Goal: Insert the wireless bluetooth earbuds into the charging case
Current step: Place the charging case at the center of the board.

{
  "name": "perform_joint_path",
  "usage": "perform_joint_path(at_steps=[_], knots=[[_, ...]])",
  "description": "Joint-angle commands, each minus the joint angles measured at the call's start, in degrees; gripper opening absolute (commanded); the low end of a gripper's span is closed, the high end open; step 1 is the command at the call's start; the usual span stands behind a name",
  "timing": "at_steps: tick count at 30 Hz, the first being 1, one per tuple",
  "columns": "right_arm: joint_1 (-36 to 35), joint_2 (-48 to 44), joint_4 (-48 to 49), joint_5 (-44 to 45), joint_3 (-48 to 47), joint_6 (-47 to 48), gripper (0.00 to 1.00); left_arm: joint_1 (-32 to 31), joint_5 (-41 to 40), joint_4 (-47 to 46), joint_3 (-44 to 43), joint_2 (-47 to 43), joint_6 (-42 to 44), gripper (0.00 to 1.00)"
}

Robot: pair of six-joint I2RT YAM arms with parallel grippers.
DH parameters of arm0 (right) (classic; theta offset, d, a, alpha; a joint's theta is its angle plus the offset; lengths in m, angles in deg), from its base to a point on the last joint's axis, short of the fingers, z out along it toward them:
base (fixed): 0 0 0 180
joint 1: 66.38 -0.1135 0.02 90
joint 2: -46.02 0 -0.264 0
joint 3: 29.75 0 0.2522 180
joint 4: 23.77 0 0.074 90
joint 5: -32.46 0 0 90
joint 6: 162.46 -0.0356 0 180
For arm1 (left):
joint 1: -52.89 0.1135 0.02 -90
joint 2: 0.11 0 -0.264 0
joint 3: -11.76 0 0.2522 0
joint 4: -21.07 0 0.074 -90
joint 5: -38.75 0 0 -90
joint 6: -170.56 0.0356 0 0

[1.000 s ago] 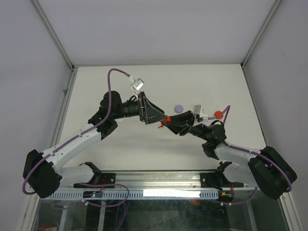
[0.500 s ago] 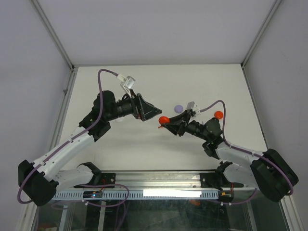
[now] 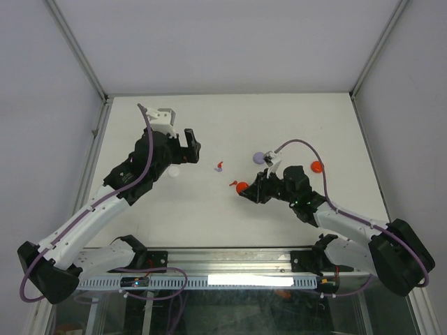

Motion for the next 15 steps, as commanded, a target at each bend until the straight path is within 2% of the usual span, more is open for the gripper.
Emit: perform_joint_path(at_steps=[1, 6, 15], knots=[[-0.02, -0.89, -8.38, 0.94, -0.34, -6.34, 0.01, 0.61, -15.03, 0.33, 1.15, -0.58, 7.04, 0.99], [-0.93, 3.80, -10.43, 0.21, -0.04, -9.22, 0.03, 1.26, -16.47, -2.36, 4.60, 0.85, 6.98, 0.99], [-1.97, 13.55, -12.66, -0.29, -2.61, -10.10, 0.12, 4.25, -14.95, 0.86, 4.86, 4.21, 3.46, 0.99]])
